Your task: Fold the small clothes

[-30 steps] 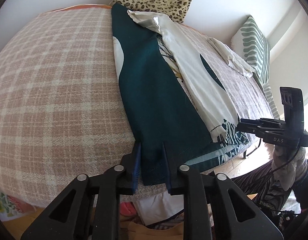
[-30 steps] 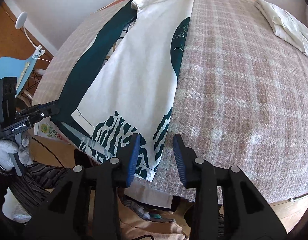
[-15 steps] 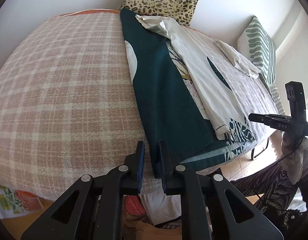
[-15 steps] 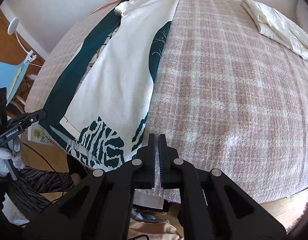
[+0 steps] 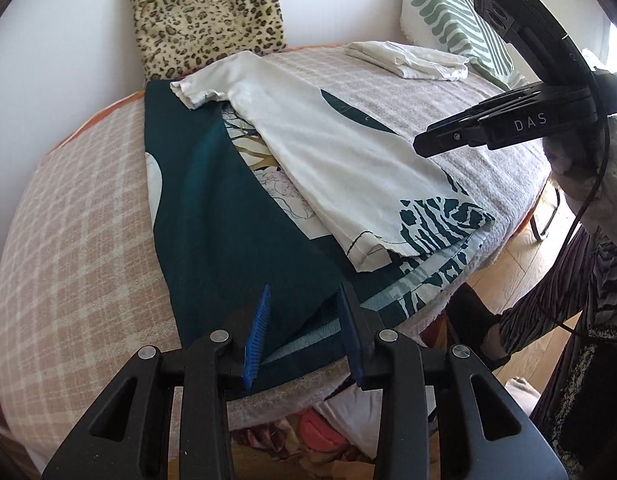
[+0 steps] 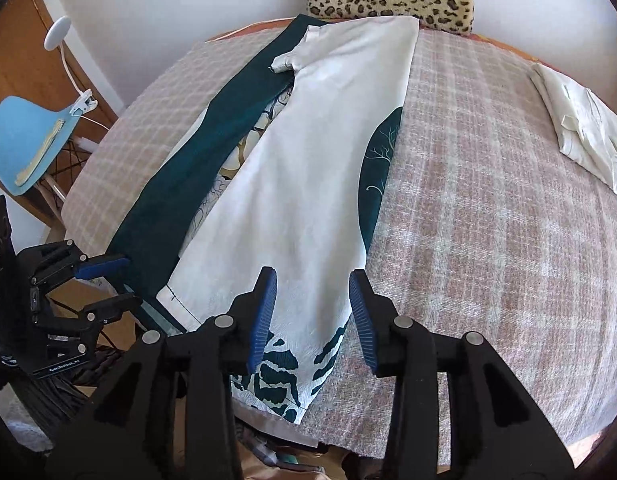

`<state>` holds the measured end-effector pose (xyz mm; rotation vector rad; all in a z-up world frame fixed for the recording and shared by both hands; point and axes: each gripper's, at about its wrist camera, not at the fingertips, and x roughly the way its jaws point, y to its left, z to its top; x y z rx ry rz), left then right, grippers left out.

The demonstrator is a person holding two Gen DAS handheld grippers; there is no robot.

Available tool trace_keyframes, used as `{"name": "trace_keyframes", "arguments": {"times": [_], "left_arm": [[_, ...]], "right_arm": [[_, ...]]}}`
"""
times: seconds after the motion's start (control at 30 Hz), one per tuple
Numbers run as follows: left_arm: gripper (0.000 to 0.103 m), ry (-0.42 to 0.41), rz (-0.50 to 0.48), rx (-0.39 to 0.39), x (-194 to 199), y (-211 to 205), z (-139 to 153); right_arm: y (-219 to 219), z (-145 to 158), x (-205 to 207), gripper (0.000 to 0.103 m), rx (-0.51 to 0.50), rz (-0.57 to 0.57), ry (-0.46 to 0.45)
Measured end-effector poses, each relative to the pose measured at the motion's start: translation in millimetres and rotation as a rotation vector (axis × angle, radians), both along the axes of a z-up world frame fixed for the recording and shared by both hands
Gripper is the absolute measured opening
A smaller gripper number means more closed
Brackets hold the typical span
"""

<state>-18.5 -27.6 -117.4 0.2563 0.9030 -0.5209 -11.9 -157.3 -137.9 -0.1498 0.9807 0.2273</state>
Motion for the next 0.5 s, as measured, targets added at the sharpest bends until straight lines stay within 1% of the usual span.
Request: {"name": "trace_keyframes", "arguments": {"times": [0.07, 0.13, 0.2, 0.27, 0.33, 0.37, 0.43, 0.5], "left_arm": [[0.032, 0.034, -0.009, -0.009, 4, -2, -6], [0.025, 0.031, -0.015, -0.029, 4, -3, -7], [0.009, 0.035, -0.02, -0.041, 5, -4, -6], [0.006, 0.048, -0.024, -0.067, 7, -3, -6], [0.004, 0.046, -0.033, -0.077, 3, -4, -5], [0.003, 0.047, -0.044, -0.08, 1, -5, -5], [0.002, 0.054, -0.068, -0.09, -4, -9, -6], [0.002, 0.056, -0.084, -0.094, -9, -10, -7]], "right_arm": [[0, -5, -1, 0.04, -0.044, 0.007, -0.001], [-1, -12, 0, 0.04, -0.074, 0.009, 0.01], [-5, -19, 2, 0.04, -0.088, 0.004, 0.029], [-7, -26, 4, 0.03, -0.092, -0.003, 0.045], [-6, -28, 3, 0.013, -0.135, 0.0, 0.016], [-6, -28, 2, 0.009, -0.149, 0.003, 0.007], [-12, -26, 2, 0.004, -0.131, -0.02, 0.009], [-20, -25, 2, 0.004, -0.117, -0.053, 0.008]]}}
